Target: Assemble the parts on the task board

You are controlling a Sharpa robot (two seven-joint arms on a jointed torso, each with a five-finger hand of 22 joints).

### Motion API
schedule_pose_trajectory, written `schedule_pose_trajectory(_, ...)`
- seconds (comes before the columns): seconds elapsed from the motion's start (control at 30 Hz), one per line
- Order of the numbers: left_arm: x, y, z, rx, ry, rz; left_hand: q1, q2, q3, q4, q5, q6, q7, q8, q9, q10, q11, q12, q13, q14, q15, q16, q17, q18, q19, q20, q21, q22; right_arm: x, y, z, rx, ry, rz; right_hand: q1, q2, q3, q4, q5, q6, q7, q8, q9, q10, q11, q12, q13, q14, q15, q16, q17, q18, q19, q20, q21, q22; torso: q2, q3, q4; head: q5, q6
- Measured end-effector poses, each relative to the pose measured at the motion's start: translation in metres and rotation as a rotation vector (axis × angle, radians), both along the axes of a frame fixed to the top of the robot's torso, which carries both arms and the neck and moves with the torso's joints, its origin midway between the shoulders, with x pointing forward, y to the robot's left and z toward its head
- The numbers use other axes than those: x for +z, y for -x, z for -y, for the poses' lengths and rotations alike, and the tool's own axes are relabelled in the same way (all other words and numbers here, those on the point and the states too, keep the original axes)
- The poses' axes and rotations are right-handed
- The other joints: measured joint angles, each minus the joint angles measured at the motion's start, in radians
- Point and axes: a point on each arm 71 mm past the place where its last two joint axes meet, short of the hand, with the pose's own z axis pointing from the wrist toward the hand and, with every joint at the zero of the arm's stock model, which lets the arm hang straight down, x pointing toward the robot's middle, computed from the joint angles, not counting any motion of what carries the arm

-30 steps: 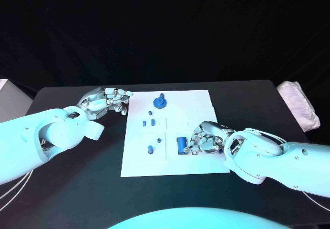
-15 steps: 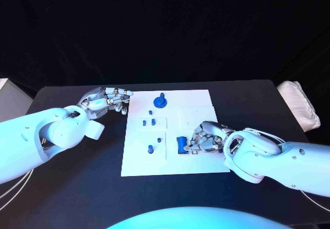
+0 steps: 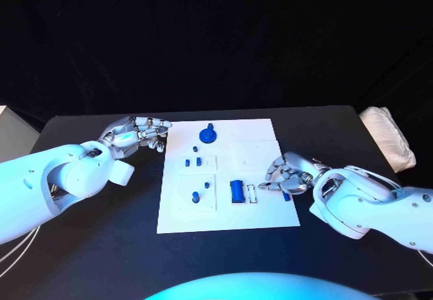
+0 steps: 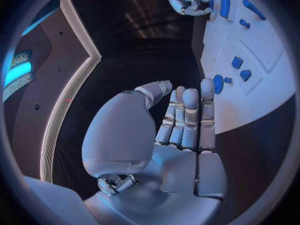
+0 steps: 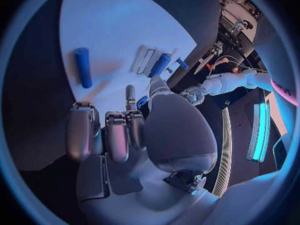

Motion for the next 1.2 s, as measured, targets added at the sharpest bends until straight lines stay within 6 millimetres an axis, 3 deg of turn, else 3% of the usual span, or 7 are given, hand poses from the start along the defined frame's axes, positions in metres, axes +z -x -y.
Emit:
schedule_pose_trajectory(0.17, 0.001, 0.002, 0.001, -0.004, 0.003, 0.002, 0.000, 0.000, 0.000, 0.000, 0.000, 0.000, 0.000, 0.000, 0.000, 0.000, 0.000, 0.000, 0.000, 0.000, 0.000, -0.004, -0.003, 0.000, 0.000, 0.000, 0.000, -0.001, 0.005, -0.001, 0.029, -0.057, 0.011, 0.030, 0.033, -0.009, 0.004, 0.001, -0.004, -0.004, 0.004, -0.009, -0.005, -0.003, 0.004, 0.000, 0.000, -0.001, 0.002, 0.000, 0.000, 0.000, 0.001, 0.007, 0.000, 0.000, 0.001, 0.0000, -0.0029, -0.008, 0.005)
schedule_pose_trajectory(0.47, 0.002, 0.004, -0.002, -0.003, 0.005, 0.005, 0.000, 0.000, 0.000, 0.000, 0.000, 0.000, 0.000, 0.000, 0.000, 0.000, 0.000, 0.000, 0.000, 0.000, 0.000, -0.004, -0.003, 0.000, 0.000, 0.000, 0.000, -0.001, 0.008, 0.002, 0.059, -0.092, 0.059, 0.066, 0.049, -0.018, 0.007, -0.001, -0.008, -0.004, 0.004, -0.013, -0.006, -0.001, 0.006, -0.005, 0.000, 0.002, 0.005, 0.000, 0.000, 0.000, 0.001, 0.008, -0.004, 0.001, 0.002, 0.0012, -0.0113, -0.018, 0.008)
schedule_pose_trajectory(0.8, 0.002, 0.004, -0.002, -0.003, 0.005, 0.005, 0.000, 0.000, 0.000, 0.000, 0.000, 0.000, 0.000, 0.000, 0.000, 0.000, 0.000, 0.000, 0.000, 0.000, 0.000, -0.004, -0.003, 0.000, 0.000, 0.000, -0.001, -0.001, 0.004, 0.009, 0.060, -0.055, 0.112, 0.077, 0.058, -0.017, 0.002, 0.003, -0.018, 0.043, -0.014, 0.000, 0.000, -0.001, 0.006, -0.005, 0.000, 0.002, 0.005, 0.000, 0.000, 0.000, 0.004, 0.011, -0.004, 0.001, 0.002, 0.0025, -0.0138, -0.025, 0.008)
schedule_pose_trajectory(0.97, 0.002, 0.004, -0.002, -0.003, 0.006, 0.005, 0.000, 0.000, 0.000, 0.000, 0.000, 0.000, 0.000, 0.000, 0.000, 0.000, 0.000, 0.000, -0.001, 0.000, 0.000, -0.004, -0.003, 0.000, 0.000, 0.000, -0.005, -0.002, -0.006, 0.013, 0.053, -0.030, 0.129, 0.050, 0.043, -0.025, -0.001, 0.006, -0.018, 0.046, -0.017, 0.004, 0.001, -0.001, 0.006, -0.005, 0.000, 0.002, 0.005, 0.000, 0.000, 0.000, 0.004, 0.011, 0.001, 0.001, 0.002, 0.0018, -0.0143, -0.026, 0.007)
schedule_pose_trajectory(1.2, 0.002, 0.004, -0.003, -0.002, 0.005, 0.005, 0.000, 0.000, 0.000, 0.000, 0.000, 0.000, 0.000, 0.000, 0.000, 0.000, 0.000, 0.000, -0.001, 0.000, 0.000, -0.004, -0.003, 0.000, 0.000, 0.000, -0.005, -0.002, -0.016, 0.016, 0.043, -0.001, 0.143, 0.022, 0.033, -0.015, -0.001, 0.006, -0.018, 0.053, -0.017, 0.008, 0.002, 0.000, 0.000, -0.001, 0.000, 0.002, 0.005, 0.000, 0.000, 0.000, 0.004, 0.011, 0.004, 0.000, 0.003, 0.0018, -0.0145, -0.026, 0.006)
